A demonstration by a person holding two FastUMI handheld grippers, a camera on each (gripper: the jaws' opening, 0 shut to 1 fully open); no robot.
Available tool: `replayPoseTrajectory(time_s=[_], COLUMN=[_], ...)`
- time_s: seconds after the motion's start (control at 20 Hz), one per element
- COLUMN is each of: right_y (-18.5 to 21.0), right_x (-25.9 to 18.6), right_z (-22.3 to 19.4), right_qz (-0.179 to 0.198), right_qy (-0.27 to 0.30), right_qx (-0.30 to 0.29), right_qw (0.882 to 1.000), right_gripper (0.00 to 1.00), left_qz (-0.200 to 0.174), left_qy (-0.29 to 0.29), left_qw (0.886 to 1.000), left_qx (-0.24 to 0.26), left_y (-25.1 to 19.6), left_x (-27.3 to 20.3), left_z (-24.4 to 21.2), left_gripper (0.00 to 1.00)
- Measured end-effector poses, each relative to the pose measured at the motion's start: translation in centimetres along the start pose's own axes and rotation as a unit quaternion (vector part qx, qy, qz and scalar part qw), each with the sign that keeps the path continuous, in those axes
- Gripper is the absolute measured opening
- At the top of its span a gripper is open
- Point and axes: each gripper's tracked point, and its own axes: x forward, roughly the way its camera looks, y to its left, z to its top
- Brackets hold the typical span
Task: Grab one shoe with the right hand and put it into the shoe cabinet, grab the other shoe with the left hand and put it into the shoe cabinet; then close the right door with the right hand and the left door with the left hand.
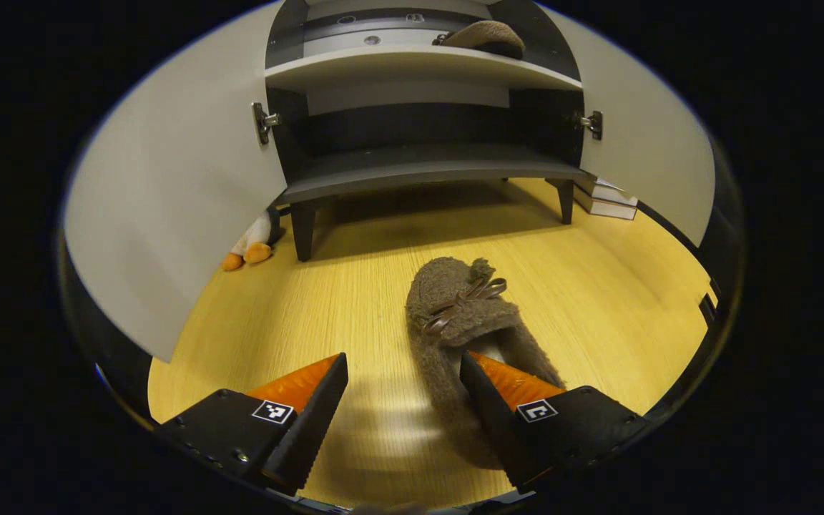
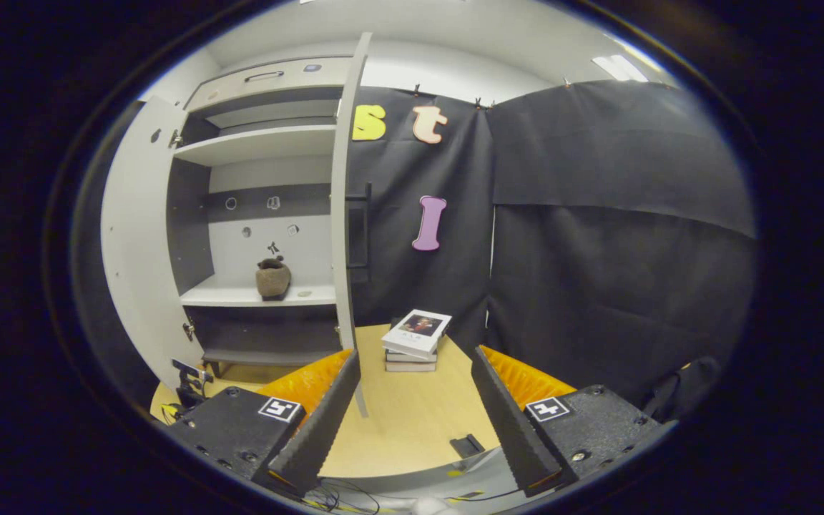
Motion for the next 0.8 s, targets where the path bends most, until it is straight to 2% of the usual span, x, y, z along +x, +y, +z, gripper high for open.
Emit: replayPoseTrajectory(time_s=[0.35, 0.4, 0.5, 0.55, 0.6, 0.7, 0.75, 0.8], right_y=[-0.5, -0.3, 0.1, 0.1, 0.2, 0.4, 0.4, 0.5], right_x=[0.5, 0.6, 0.7, 0.9, 0.9, 1.0, 1.1, 1.1], right_z=[0.1, 0.2, 0.4, 0.5, 0.5, 0.5, 0.5, 0.6], right_qz=[-0.015, -0.013, -0.010, -0.010, -0.008, -0.005, -0.003, 0.000], right_qy=[0.005, 0.005, 0.002, 0.001, 0.002, 0.004, 0.004, 0.002], right_qx=[0.000, 0.000, -0.003, -0.005, -0.005, -0.004, -0.004, -0.002], right_qw=[1.000, 1.000, 1.000, 1.000, 1.000, 1.000, 1.000, 1.000], right_gripper=[0.99, 0.99, 0.99, 0.99, 0.99, 0.99, 0.99, 0.99], left_qz=[-0.003, -0.007, -0.037, -0.030, -0.006, 0.016, 0.013, 0.007], left_qy=[-0.022, -0.024, -0.015, -0.019, -0.022, -0.016, -0.012, -0.012], left_qw=[1.000, 1.000, 0.999, 0.999, 1.000, 1.000, 1.000, 0.999], left_qx=[-0.010, -0.011, -0.020, -0.016, -0.002, -0.009, -0.024, -0.033], left_y=[-0.1, -0.4, -2.0, -2.2, -1.2, -0.3, -0.5, -0.8], left_x=[4.7, 5.4, 5.5, 5.5, 5.8, 6.0, 5.7, 5.1], left_z=[2.3, 2.5, 2.5, 2.8, 3.0, 3.0, 2.9, 2.9], left_gripper=[0.93, 0.99, 0.65, 0.62, 0.33, 0.17, 0.17, 0.11])
